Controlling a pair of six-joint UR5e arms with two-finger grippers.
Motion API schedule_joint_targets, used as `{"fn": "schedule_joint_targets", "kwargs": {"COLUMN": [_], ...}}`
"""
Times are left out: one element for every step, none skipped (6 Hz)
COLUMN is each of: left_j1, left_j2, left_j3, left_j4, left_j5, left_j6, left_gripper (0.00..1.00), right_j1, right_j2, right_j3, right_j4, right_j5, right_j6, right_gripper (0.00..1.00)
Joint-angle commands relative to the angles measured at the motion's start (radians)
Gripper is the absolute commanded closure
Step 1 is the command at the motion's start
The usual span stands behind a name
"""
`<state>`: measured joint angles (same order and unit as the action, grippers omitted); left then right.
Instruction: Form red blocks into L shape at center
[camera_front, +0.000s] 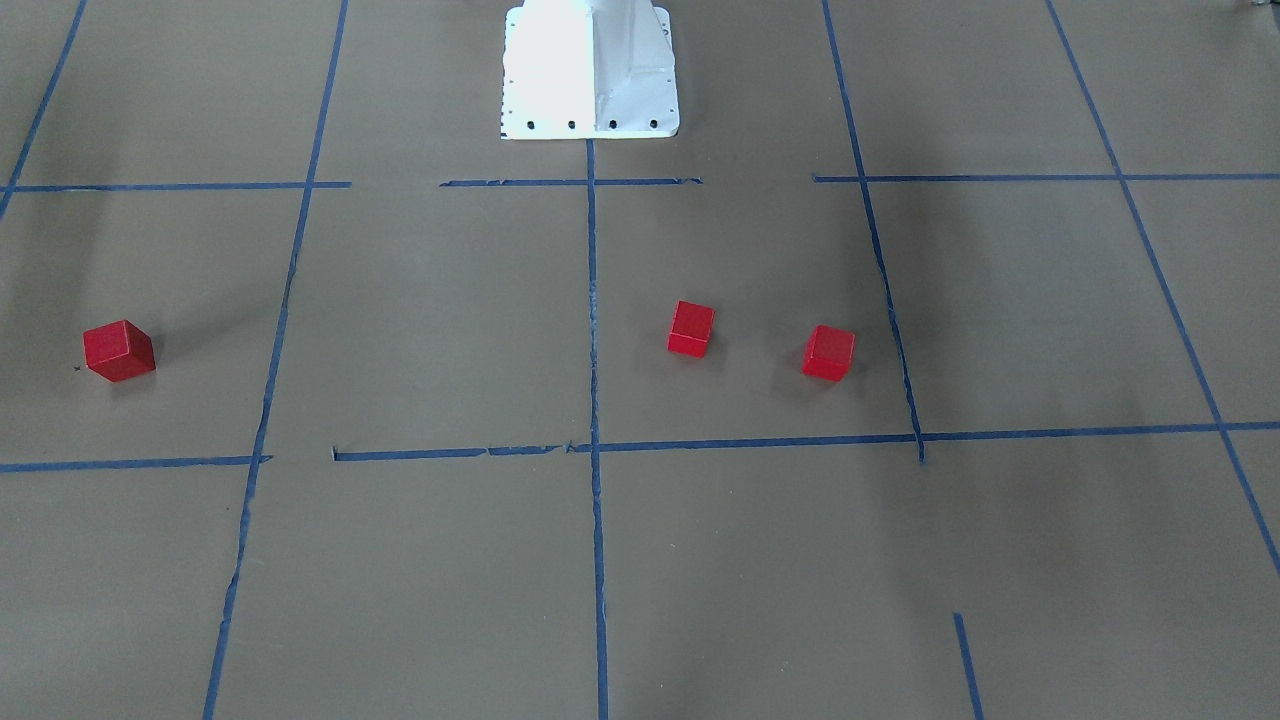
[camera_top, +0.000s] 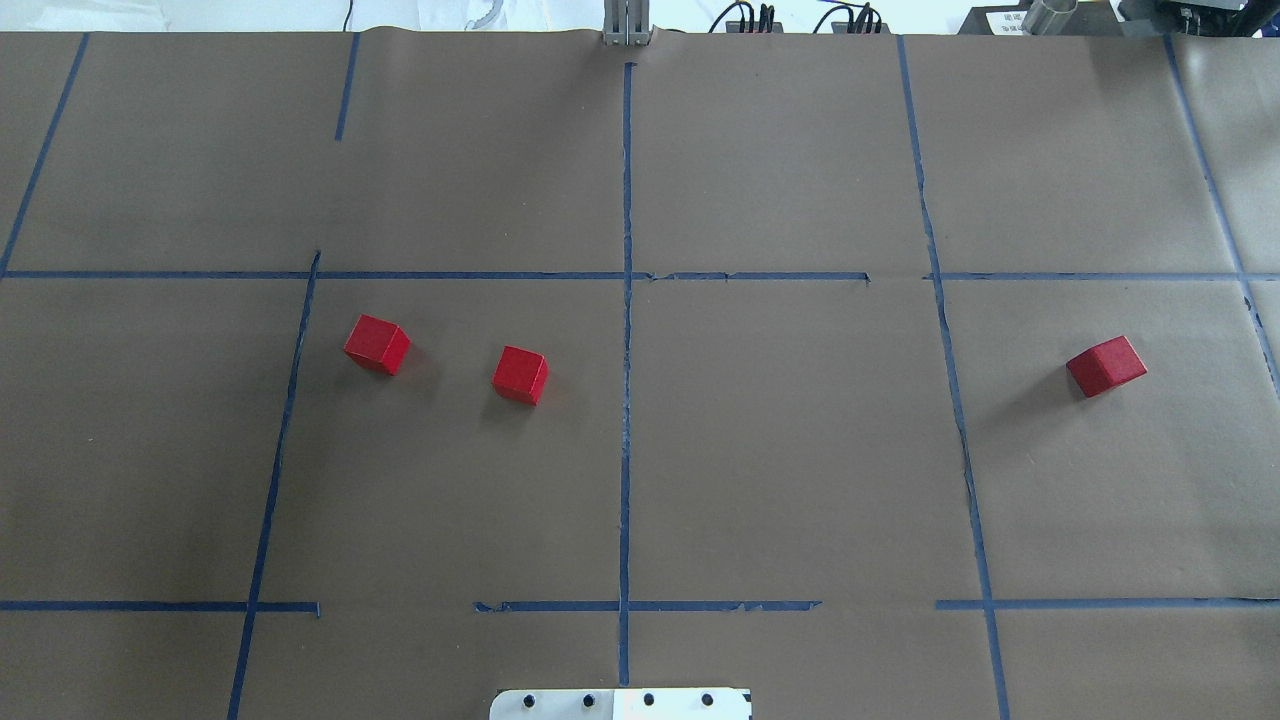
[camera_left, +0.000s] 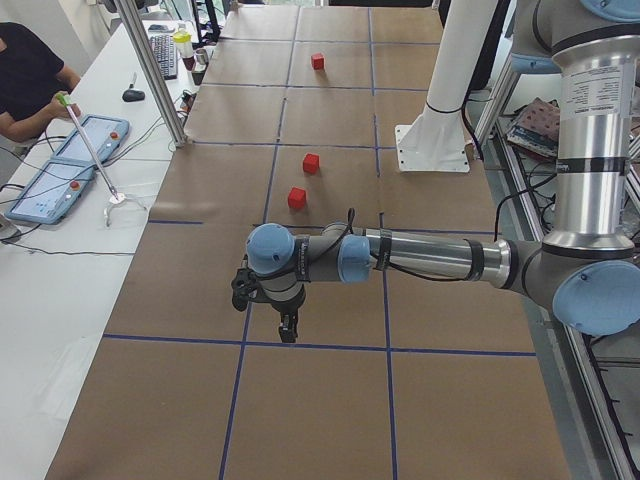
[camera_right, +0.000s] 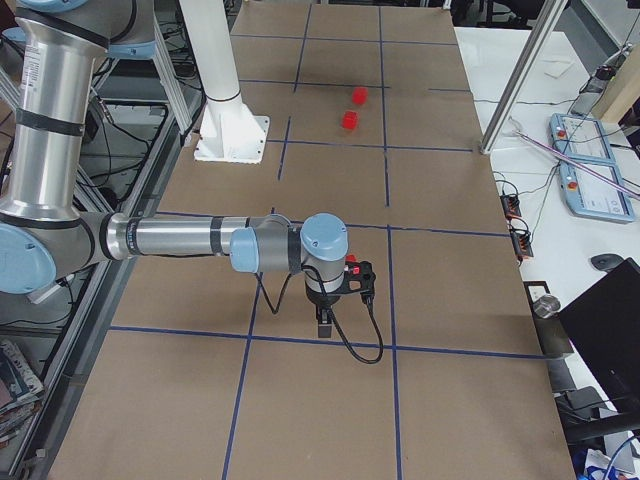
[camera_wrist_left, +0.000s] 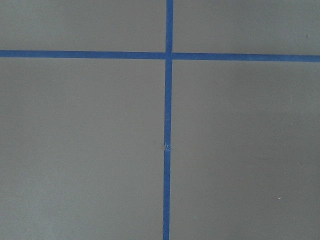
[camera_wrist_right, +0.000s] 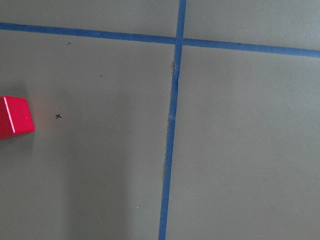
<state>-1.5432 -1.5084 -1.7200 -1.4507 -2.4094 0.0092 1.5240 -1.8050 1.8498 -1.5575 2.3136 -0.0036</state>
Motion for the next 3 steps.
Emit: {"fn": "schedule_joint_targets", "kwargs": {"left_j1": [0.0, 0.0, 0.0], "left_j2": [0.005, 0.008, 0.008], "left_j3": [-0.018, -0.03, -0.033], "left_j4": [-0.01, -0.007, -0.011], "left_j5": [0.004, 0.003, 0.007], "left_j6": [0.0, 0.002, 0.003], "left_gripper": [0.0, 0.0, 0.0], "right_j1": [-0.001, -0.001, -0.001], "right_j2": [-0.002, -0.016, -0.016], "right_j3": [-0.006, -0.003, 0.003], "right_j4": [-0.001, 0.011, 0.014], "right_j5": [0.041, 0.043, 0.041], "right_j6": [0.002, 0.001, 0.001], "right_gripper": [0.0, 0.0, 0.0]}}
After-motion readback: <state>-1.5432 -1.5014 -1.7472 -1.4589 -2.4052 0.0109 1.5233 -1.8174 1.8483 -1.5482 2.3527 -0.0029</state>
